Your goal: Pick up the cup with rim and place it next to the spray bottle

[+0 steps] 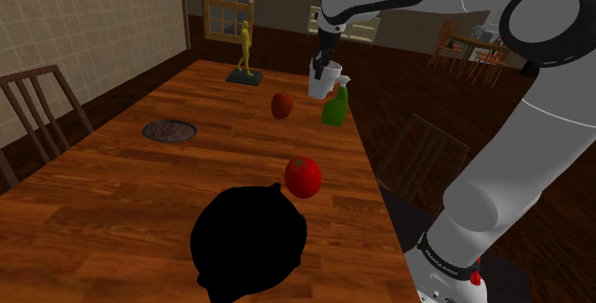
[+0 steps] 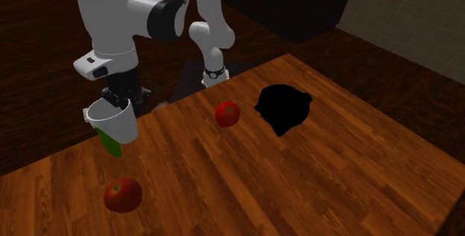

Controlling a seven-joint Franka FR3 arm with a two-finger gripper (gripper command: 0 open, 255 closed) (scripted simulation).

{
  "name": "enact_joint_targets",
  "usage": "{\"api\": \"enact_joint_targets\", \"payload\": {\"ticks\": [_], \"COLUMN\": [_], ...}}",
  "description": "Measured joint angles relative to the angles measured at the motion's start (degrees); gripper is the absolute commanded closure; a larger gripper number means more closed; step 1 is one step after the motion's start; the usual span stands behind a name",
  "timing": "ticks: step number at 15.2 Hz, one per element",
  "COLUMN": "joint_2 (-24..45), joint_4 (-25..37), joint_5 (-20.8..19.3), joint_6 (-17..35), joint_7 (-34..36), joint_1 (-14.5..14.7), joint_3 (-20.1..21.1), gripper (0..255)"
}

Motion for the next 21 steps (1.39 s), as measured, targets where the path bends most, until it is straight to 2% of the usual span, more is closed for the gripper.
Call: {"api": "enact_joint_targets", "payload": {"ticks": [21], "joint_2": [3.7], "joint_4": [-11.8], "joint_5": [-1.8], "joint_6": [15.4], "joint_7": [2.2], "joint_1": [-0.1], "joint_3": [-0.2], "gripper": [255]}}
